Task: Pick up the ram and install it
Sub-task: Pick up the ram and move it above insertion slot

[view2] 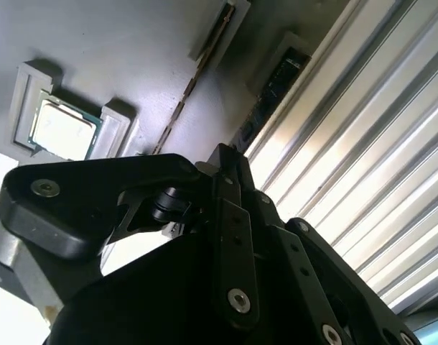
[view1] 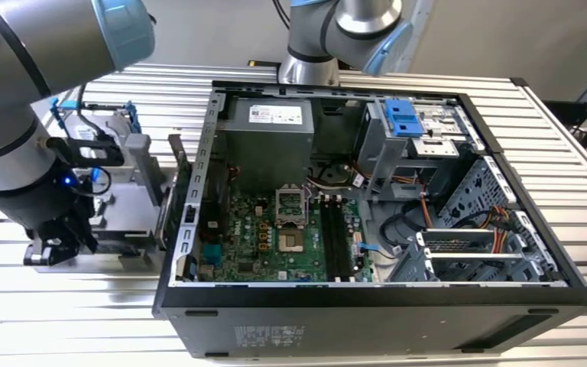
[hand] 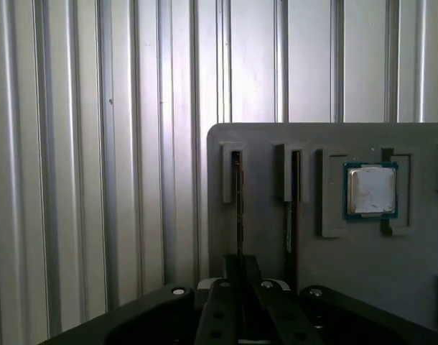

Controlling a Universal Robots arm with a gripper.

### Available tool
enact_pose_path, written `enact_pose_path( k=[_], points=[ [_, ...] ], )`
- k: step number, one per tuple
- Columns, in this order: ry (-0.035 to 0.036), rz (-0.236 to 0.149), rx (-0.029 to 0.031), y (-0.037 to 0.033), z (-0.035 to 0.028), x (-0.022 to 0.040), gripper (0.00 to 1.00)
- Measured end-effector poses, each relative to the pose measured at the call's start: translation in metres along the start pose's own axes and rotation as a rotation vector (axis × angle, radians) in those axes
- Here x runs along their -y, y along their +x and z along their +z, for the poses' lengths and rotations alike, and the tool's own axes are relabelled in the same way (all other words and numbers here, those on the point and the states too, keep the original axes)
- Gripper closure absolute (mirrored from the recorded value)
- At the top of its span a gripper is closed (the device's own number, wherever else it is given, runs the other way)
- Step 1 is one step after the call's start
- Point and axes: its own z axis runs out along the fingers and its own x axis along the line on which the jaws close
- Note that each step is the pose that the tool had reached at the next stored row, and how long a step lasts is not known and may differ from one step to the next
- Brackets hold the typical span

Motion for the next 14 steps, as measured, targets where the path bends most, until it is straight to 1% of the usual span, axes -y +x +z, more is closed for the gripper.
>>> enact_pose_path(
  k=[2,8,11,14],
  points=[
    [-0.0001,0.0,-0.0001,-0.0003,-0.0058,-0.0001,1.0],
    [0.0002,-0.001,-0.0002,-0.0016,-0.019,-0.0004,1.0],
    [0.0003,-0.001,-0.0001,-0.0021,-0.0304,-0.0006,1.0],
    [0.0002,-0.002,-0.0002,-0.0027,-0.0438,-0.0008,1.0]
  ],
)
